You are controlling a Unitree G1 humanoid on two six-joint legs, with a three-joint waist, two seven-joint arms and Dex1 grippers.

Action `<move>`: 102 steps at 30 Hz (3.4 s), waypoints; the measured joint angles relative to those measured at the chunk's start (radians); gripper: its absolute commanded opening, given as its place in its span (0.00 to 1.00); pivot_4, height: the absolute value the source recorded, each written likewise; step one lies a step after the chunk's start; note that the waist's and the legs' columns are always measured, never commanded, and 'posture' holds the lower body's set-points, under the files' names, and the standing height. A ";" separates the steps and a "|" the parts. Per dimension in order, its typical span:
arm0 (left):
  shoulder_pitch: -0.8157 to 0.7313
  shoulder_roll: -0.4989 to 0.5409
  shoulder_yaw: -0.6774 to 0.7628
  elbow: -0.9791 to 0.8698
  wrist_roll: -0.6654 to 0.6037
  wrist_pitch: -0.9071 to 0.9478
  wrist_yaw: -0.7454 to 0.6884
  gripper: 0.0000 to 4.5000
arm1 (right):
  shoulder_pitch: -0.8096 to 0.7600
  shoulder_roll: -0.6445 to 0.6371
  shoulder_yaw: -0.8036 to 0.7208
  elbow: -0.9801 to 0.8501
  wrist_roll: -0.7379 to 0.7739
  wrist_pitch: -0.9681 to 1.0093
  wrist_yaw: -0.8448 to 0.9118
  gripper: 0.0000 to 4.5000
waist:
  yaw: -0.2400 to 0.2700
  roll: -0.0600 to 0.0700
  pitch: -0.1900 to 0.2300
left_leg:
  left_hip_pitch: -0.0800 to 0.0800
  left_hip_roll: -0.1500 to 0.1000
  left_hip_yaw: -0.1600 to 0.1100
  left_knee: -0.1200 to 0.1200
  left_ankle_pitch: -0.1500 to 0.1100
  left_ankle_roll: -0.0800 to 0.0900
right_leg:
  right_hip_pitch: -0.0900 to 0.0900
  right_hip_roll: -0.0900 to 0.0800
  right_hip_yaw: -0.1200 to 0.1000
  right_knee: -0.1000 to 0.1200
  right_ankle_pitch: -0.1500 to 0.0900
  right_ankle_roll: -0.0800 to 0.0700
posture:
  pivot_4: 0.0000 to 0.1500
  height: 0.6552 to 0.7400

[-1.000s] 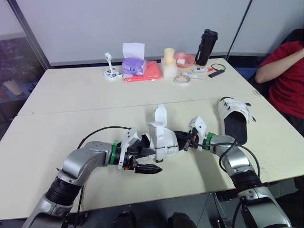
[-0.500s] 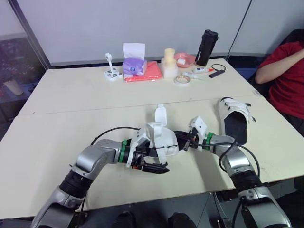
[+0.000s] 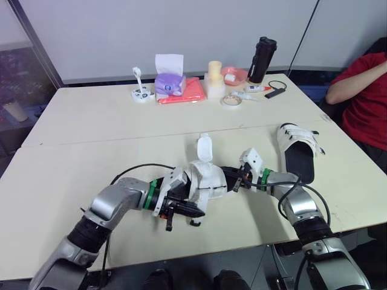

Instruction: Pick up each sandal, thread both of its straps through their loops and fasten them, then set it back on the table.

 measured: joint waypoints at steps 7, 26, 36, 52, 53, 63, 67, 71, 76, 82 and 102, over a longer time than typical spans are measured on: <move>0.007 0.019 0.012 -0.091 -0.077 0.060 -0.023 0.02 | 0.000 0.000 0.001 0.000 0.000 -0.001 0.000 0.00 | -0.001 0.000 0.000 | 0.000 0.001 0.000 0.000 0.000 0.000 | 0.000 0.000 0.000 0.000 0.000 0.000 | 1.00 1.00; 0.022 0.010 0.026 -0.168 -0.153 0.129 0.062 0.02 | -0.005 0.000 0.001 0.003 0.000 -0.005 0.009 0.00 | 0.000 0.000 0.001 | -0.001 0.001 0.001 -0.001 0.000 0.000 | -0.001 0.000 0.001 -0.001 0.000 0.000 | 1.00 1.00; 0.050 -0.015 -0.040 -0.111 -0.070 0.068 0.080 0.02 | -0.004 -0.001 0.001 0.006 0.000 -0.008 0.008 0.00 | 0.001 -0.001 0.000 | -0.001 0.000 0.001 -0.001 0.000 0.000 | -0.001 0.000 0.000 -0.001 0.000 0.000 | 1.00 1.00; -0.002 -0.121 0.137 -0.070 -0.304 0.239 0.092 0.02 | 0.008 -0.004 0.002 -0.015 0.000 -0.008 0.000 0.00 | 0.001 -0.001 0.000 | -0.003 0.000 0.000 -0.001 0.000 0.000 | -0.003 0.000 0.000 -0.002 -0.001 0.000 | 1.00 1.00; 0.000 -0.103 0.121 -0.073 -0.281 0.222 0.097 0.02 | 0.008 -0.004 0.002 -0.015 0.000 -0.007 0.000 0.00 | 0.001 -0.001 0.000 | -0.003 0.000 0.000 -0.002 0.000 0.000 | -0.003 0.000 0.000 -0.002 -0.001 0.000 | 1.00 1.00; 0.036 -0.003 -0.075 -0.019 0.031 -0.044 0.102 0.02 | 0.005 -0.005 0.005 -0.011 -0.001 -0.007 -0.004 0.00 | 0.002 -0.001 0.000 | -0.002 0.000 0.000 -0.001 0.000 0.000 | -0.002 -0.001 0.000 -0.002 -0.001 -0.001 | 1.00 1.00; 0.083 0.078 -0.064 -0.092 -0.009 -0.031 0.023 0.02 | 0.003 -0.005 0.008 -0.011 0.000 -0.007 -0.002 0.00 | 0.000 -0.001 0.000 | -0.002 0.001 0.000 -0.002 0.000 0.000 | -0.002 -0.001 0.000 -0.002 -0.001 -0.001 | 1.00 1.00; 0.112 0.132 -0.015 -0.117 -0.048 -0.012 -0.003 0.02 | 0.003 -0.005 0.008 -0.010 -0.001 -0.007 -0.002 0.00 | 0.001 -0.001 0.000 | -0.002 0.001 0.000 -0.002 0.000 0.000 | -0.002 -0.001 0.000 -0.002 -0.001 -0.001 | 1.00 1.00; 0.127 0.131 0.008 -0.109 -0.043 -0.018 0.023 0.02 | 0.003 -0.005 0.008 -0.009 -0.001 -0.010 -0.001 0.00 | 0.001 -0.001 0.000 | -0.002 0.001 0.000 -0.002 0.000 0.000 | -0.002 -0.001 0.000 -0.002 -0.001 -0.002 | 1.00 1.00; 0.150 0.121 0.008 -0.100 -0.021 -0.035 0.051 0.02 | 0.000 -0.005 0.006 -0.011 0.002 0.000 0.012 0.00 | 0.000 -0.001 0.000 | -0.002 0.001 0.001 -0.003 0.000 0.000 | -0.003 -0.001 0.000 -0.002 -0.001 -0.002 | 1.00 1.00; -0.020 -0.154 0.085 -0.099 -0.218 0.178 0.114 0.02 | 0.000 -0.004 -0.001 -0.012 0.001 0.012 0.011 0.00 | 0.001 -0.001 0.000 | -0.003 0.000 0.000 -0.002 0.000 0.000 | -0.002 0.000 -0.001 -0.001 -0.001 -0.001 | 1.00 1.00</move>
